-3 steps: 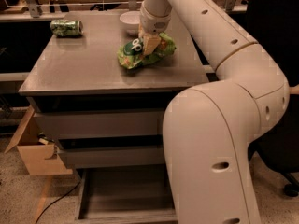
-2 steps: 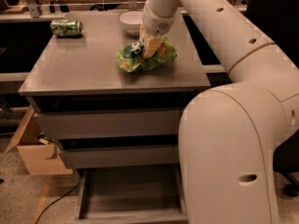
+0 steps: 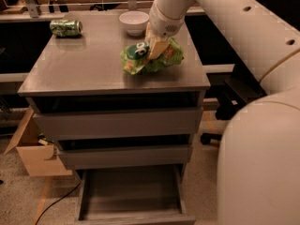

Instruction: Place green rice chip bag into bottom drawer

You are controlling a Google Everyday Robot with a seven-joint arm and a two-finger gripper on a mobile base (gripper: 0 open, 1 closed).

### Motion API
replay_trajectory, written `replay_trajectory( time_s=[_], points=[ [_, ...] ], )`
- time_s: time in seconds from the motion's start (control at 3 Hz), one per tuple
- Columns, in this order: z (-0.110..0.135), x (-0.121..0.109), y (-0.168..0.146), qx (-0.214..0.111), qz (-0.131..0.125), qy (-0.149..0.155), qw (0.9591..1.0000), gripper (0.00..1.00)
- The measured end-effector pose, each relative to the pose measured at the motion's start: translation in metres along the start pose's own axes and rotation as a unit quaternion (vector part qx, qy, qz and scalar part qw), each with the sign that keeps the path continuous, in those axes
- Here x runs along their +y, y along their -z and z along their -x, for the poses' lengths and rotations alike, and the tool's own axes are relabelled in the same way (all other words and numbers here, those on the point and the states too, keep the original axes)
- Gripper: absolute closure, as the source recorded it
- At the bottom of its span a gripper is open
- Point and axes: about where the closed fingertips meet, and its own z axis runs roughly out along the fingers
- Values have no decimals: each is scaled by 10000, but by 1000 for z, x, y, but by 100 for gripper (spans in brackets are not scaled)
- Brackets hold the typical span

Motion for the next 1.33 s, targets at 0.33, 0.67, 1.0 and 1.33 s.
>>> replay_trajectory(
  time_s=[0.33,0.67,1.0,1.33],
  points=[
    [10,32,49,-69,-516,-187,9985,100],
    [11,89,57,-129,-467,-441,9978,100],
    [5,153,27,-150,-18,-742,9971,100],
    [1,175,11,-82,233,-742,9969,100]
  ],
)
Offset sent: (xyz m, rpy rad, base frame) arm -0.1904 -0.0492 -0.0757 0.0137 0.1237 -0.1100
